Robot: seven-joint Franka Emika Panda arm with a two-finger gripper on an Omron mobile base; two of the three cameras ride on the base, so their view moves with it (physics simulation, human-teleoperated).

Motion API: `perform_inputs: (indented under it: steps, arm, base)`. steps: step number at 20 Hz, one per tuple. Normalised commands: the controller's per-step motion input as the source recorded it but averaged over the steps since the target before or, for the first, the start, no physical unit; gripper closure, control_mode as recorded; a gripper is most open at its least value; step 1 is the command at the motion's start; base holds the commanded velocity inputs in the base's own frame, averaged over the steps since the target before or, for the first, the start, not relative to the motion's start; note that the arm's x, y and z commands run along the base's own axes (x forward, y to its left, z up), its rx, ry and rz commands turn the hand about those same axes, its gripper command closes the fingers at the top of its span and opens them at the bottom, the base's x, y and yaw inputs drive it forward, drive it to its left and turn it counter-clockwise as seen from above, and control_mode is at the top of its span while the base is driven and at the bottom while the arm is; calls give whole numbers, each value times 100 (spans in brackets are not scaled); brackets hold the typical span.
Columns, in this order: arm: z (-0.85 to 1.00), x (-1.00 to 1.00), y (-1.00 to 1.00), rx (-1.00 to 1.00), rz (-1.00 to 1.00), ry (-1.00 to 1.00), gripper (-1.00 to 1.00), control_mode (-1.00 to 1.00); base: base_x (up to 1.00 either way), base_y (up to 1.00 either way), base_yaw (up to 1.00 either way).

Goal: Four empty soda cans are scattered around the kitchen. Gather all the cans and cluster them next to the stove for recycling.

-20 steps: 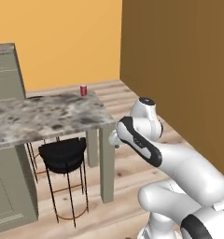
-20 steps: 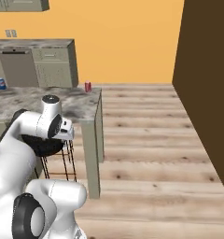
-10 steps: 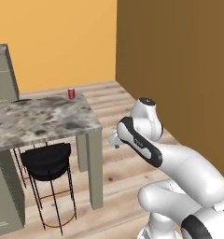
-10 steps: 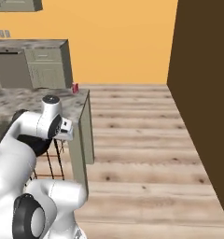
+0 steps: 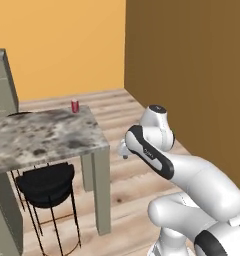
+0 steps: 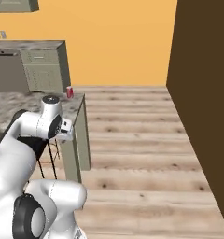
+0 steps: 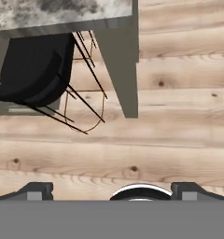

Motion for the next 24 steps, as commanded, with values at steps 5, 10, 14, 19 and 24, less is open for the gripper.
perform_inputs:
  steps: [5, 10, 14, 19, 24]
  arm:
    - [0, 0, 0, 0, 0, 0, -100, 100]
    - [0, 0, 0, 0, 0, 0, -100, 100]
    - [0, 0, 0, 0, 0, 0, -100, 100]
    - [0, 0, 0, 0, 0, 0, -100, 100]
    - [0, 0, 0, 0, 0, 0, -100, 100]
  base:
    - [52, -31, 0]
    - [45, -43, 0]
    - [43, -44, 0]
    - [45, -42, 0]
    - [48, -39, 0]
